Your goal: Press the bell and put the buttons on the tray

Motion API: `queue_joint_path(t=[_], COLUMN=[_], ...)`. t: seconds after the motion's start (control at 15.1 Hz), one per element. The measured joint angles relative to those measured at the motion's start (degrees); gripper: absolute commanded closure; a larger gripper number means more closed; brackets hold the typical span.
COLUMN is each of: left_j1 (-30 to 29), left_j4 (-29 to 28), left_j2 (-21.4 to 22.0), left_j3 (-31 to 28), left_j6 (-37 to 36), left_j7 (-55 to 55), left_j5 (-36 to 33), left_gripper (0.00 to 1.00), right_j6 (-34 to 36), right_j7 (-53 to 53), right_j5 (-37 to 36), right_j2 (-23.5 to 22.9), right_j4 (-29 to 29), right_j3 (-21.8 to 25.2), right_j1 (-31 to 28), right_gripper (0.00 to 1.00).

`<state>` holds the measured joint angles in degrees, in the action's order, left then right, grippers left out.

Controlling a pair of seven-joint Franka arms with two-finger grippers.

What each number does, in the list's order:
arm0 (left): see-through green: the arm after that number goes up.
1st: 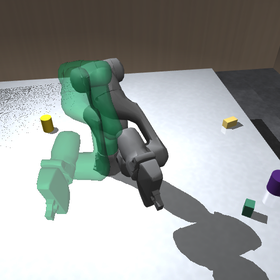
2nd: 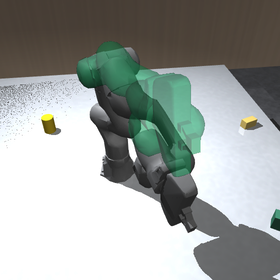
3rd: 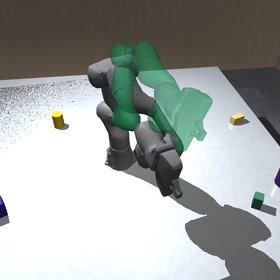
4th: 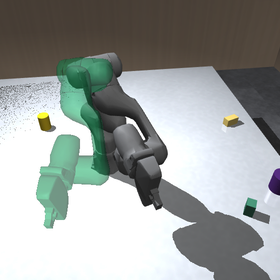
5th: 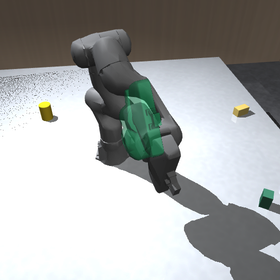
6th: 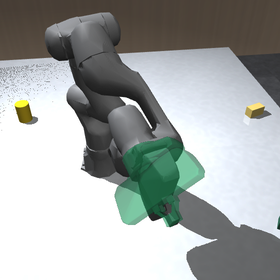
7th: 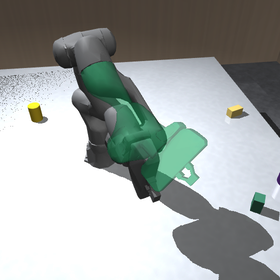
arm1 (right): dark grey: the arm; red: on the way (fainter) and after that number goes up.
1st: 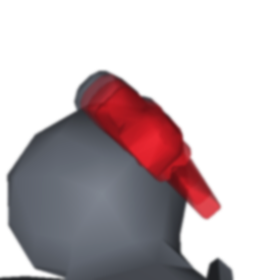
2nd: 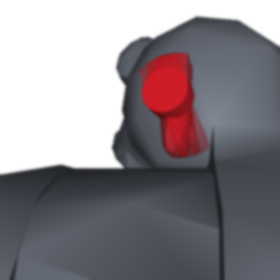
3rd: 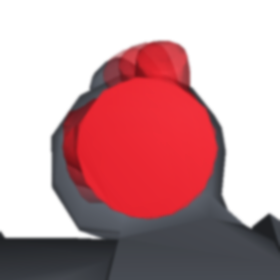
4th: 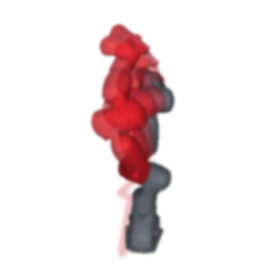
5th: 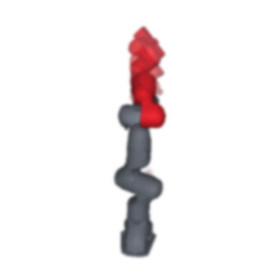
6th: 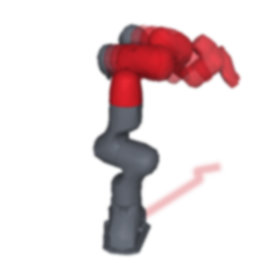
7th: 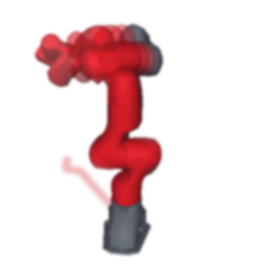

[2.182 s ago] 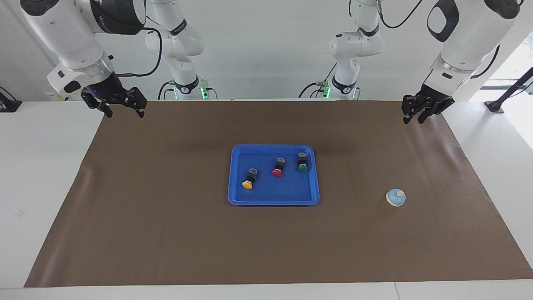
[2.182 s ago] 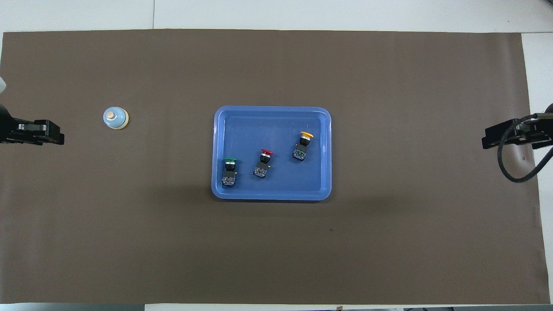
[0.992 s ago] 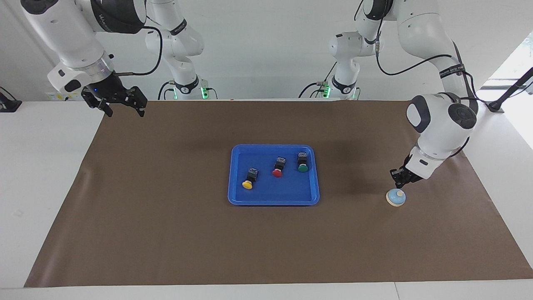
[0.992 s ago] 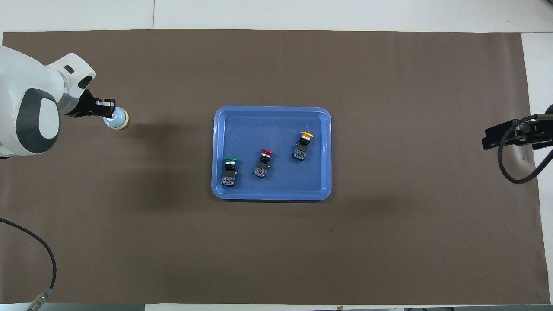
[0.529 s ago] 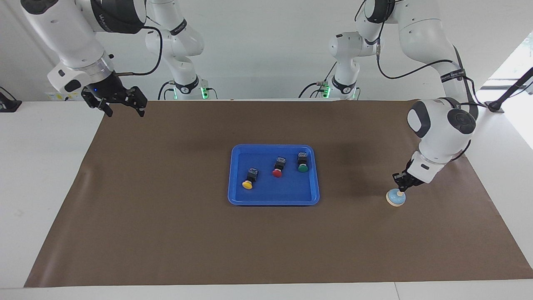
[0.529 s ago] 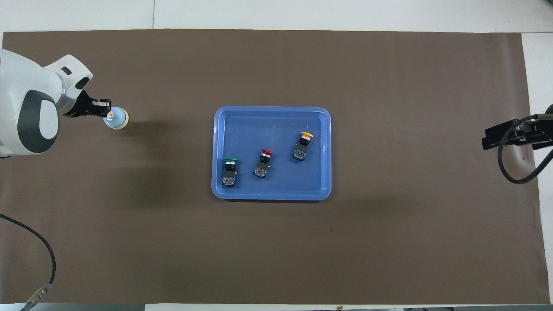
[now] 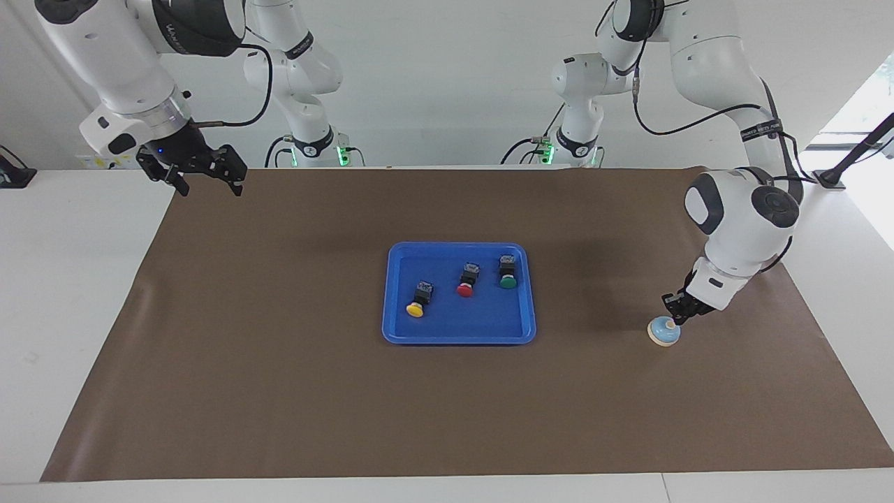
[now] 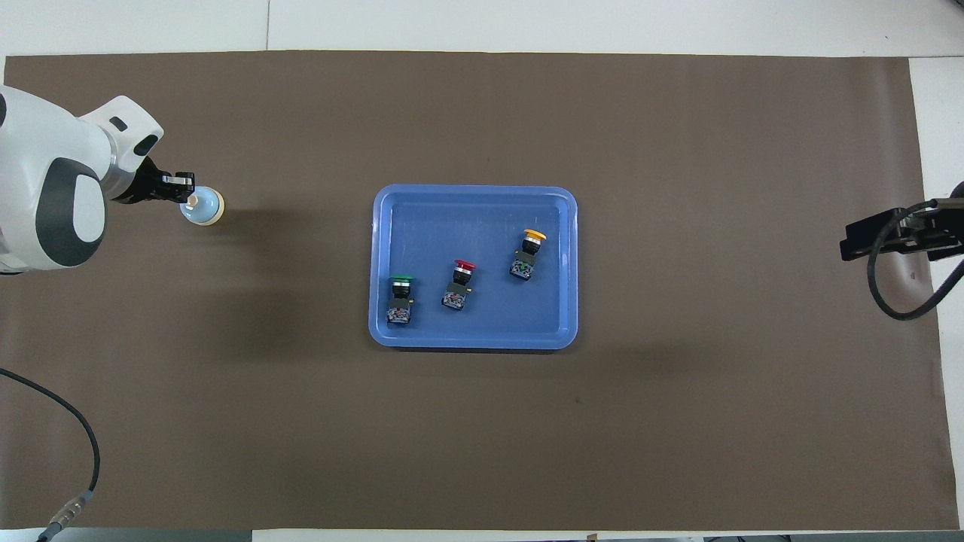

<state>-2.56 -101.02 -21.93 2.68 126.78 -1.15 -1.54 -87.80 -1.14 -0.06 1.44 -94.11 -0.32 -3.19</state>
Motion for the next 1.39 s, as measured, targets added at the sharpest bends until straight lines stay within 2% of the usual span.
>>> queue_joint_path(t=[0.4,0.73,0.79,0.86,0.93,0.99,1.39], left_j1=[0.06,0.0,-0.03,-0.07,-0.11,-0.14,0.0], left_j4=[-2.52,-2.68,-2.49,-2.07,-1.51,-1.0,-0.18], left_j2=[-0.25,0.04,0.31,0.99,2.39,4.3,19.95], left_j3=[0.21,-0.05,-0.15,-0.23,-0.29,-0.34,-0.08], left_j6=[4.0,3.76,2.65,0.54,-2.23,-5.16,-21.03], left_j7=[0.0,0.0,0.0,0.0,0.0,0.0,0.04], left_j5=[-1.4,-1.46,-1.48,-1.48,-1.49,-1.49,-1.5], left_gripper=[1.0,1.0,0.82,0.48,0.2,0.02,0.0], right_j6=[0.0,0.0,0.0,0.0,0.0,0.0,0.0], right_j7=[0.0,0.0,0.0,0.0,0.0,0.0,0.0], right_j5=[0.0,0.0,0.0,0.0,0.0,0.0,0.0], right_j2=[0.0,0.0,0.0,0.0,0.0,0.0,0.0], right_j4=[0.0,0.0,0.0,0.0,0.0,0.0,0.0], right_j3=[0.0,0.0,0.0,0.0,0.0,0.0,0.0], right_j1=[0.0,0.0,0.0,0.0,0.0,0.0,0.0], right_gripper=[0.0,0.0,0.0,0.0,0.0,0.0,0.0])
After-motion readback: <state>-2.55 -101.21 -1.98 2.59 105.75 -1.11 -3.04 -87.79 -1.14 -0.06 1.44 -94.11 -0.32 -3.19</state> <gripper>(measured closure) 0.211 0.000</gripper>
